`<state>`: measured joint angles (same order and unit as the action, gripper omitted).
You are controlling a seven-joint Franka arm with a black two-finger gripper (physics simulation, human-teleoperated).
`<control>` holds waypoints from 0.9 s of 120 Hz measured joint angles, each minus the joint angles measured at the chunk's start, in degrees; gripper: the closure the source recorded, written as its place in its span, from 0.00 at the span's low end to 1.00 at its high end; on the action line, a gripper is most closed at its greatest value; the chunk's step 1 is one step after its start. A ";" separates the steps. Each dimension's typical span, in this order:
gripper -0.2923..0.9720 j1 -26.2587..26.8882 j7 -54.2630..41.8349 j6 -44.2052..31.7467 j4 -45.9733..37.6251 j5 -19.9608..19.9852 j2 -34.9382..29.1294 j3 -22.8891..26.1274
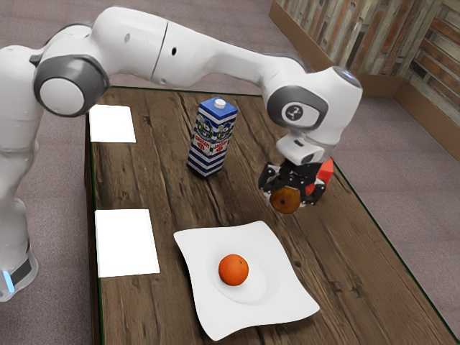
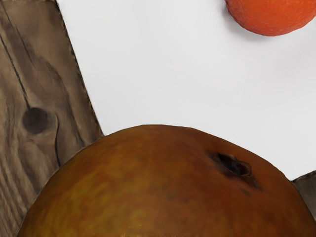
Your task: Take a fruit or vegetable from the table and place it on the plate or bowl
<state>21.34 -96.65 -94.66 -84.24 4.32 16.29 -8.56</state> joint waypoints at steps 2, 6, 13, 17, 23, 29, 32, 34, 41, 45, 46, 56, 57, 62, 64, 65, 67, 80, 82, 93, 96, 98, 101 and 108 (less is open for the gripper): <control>0.53 0.31 0.13 -0.10 -0.11 0.06 0.00 0.14; 0.53 1.00 0.40 -0.29 -0.39 0.16 0.00 0.41; 0.53 2.47 0.88 -0.56 -0.86 0.27 0.03 0.65; 0.53 3.51 1.19 -0.70 -1.12 0.32 0.21 0.70; 0.53 4.84 1.65 -1.00 -1.84 0.37 0.37 0.75; 0.54 5.37 2.08 -1.30 -2.88 0.39 0.07 0.76; 0.54 5.47 2.29 -1.48 -3.38 0.38 -0.09 0.76; 0.54 5.52 2.42 -1.67 -3.89 0.38 -0.29 0.76; 0.54 5.57 2.89 -2.24 -4.93 0.37 -0.75 0.96; 0.54 5.56 3.16 -2.51 -5.35 0.35 -0.96 1.38; 0.54 5.57 3.23 -2.58 -5.42 0.35 -1.00 1.50; 0.54 5.61 3.90 -3.35 -5.78 0.32 -1.12 3.53; 0.55 5.60 3.97 -3.43 -5.79 0.32 -1.11 3.75; 0.55 5.66 4.30 -3.77 -5.92 0.33 -1.08 4.66; 0.55 5.69 4.44 -3.89 -6.02 0.33 -1.07 4.89; 0.55 5.70 4.50 -3.95 -6.10 0.33 -1.07 4.98; 0.55 5.67 4.63 -4.07 -6.33 0.31 -1.08 5.12; 0.54 4.23 5.36 -4.88 -9.62 -0.04 -2.56 5.40; 0.54 4.10 5.46 -5.00 -9.95 -0.09 -2.77 5.40; 0.54 4.02 5.98 -5.51 -10.72 -0.24 -3.03 5.41; 0.54 4.10 6.11 -5.62 -10.78 -0.26 -3.02 5.42; 0.54 4.15 6.20 -5.69 -10.81 -0.27 -3.01 5.42; 0.53 4.22 6.32 -5.82 -10.84 -0.32 -2.95 5.42; 0.46 4.41 6.58 -6.02 -10.87 -0.74 -2.71 5.41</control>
<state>25.75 -90.08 -100.68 -95.11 3.57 13.57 -3.15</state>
